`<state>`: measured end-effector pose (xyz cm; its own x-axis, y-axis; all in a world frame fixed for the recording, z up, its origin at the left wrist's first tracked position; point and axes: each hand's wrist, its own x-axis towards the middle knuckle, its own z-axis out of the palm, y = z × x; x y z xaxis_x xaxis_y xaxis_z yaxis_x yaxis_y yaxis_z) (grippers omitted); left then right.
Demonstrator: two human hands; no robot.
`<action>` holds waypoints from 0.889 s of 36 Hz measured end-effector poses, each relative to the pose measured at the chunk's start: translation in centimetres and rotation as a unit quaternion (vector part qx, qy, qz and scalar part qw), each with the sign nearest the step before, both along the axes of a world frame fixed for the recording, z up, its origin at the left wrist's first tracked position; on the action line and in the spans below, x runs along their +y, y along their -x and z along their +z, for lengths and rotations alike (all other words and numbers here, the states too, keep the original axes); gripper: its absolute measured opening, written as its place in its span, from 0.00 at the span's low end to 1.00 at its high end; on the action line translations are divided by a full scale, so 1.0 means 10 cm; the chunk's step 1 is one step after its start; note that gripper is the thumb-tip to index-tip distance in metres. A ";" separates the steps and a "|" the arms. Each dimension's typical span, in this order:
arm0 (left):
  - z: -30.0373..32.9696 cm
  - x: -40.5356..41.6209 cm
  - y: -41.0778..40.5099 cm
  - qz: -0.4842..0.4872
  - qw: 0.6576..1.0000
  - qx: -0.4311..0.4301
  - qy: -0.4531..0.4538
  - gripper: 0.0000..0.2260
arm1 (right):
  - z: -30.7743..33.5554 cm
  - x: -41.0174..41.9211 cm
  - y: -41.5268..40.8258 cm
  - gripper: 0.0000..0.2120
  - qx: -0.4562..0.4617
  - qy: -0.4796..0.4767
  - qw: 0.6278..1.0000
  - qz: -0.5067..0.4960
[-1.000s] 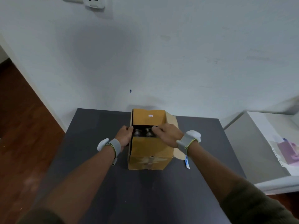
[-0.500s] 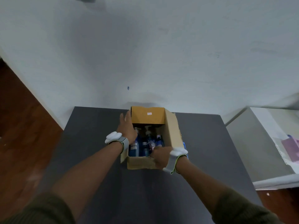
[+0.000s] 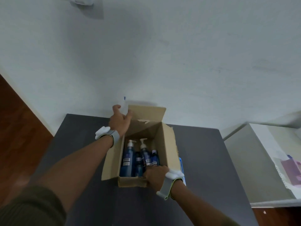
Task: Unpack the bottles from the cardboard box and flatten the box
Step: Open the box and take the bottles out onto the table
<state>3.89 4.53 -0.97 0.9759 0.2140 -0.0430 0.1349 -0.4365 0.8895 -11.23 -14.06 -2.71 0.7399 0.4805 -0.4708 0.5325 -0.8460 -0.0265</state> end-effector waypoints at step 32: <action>-0.32 -0.08 1.03 -0.058 0.990 0.131 -0.001 0.22 | 0.01 0.02 0.07 0.11 -0.009 -0.016 0.999 -0.044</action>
